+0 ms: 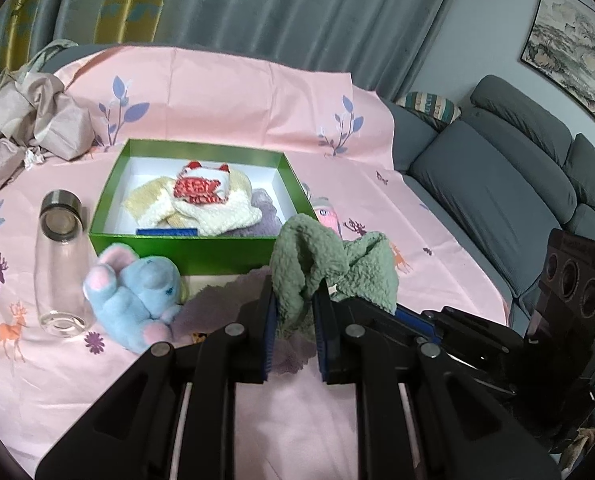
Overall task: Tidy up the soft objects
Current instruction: 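Lift the green cloth and carry it over the green box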
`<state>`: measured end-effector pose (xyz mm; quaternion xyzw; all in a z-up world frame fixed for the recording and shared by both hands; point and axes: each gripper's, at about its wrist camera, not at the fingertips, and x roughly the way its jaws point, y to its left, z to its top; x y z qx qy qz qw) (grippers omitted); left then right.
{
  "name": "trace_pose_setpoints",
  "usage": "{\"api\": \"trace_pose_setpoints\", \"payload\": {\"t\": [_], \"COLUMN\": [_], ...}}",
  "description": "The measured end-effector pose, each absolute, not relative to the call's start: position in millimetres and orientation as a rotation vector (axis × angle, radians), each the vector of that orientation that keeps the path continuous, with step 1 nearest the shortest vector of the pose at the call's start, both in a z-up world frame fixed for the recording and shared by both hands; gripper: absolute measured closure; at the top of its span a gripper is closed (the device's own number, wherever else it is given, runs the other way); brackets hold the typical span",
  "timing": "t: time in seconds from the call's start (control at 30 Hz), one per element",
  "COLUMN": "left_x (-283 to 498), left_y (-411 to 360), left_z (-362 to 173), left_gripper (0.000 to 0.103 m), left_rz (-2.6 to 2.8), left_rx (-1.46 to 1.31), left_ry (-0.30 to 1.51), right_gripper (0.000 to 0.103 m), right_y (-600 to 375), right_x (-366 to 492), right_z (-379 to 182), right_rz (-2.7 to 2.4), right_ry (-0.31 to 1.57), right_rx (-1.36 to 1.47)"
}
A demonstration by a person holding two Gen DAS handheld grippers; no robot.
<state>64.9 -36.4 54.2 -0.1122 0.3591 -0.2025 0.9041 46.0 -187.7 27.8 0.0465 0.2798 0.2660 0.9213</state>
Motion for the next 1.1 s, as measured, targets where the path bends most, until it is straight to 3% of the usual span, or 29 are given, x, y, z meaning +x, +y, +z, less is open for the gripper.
{"api": "trace_pose_setpoints", "payload": {"t": [1.1], "left_x": [116.2], "left_y": [-7.6], "left_z": [73.4], "left_gripper": [0.088], "left_rz": [-0.386], "left_rx": [-0.192], "left_ry": [0.690], "right_gripper": [0.095], "right_y": [-150.1], "right_x": [99.3], "right_z": [50.0], "right_rz": [0.553], "right_ry": [0.513], "right_rx": [0.041]}}
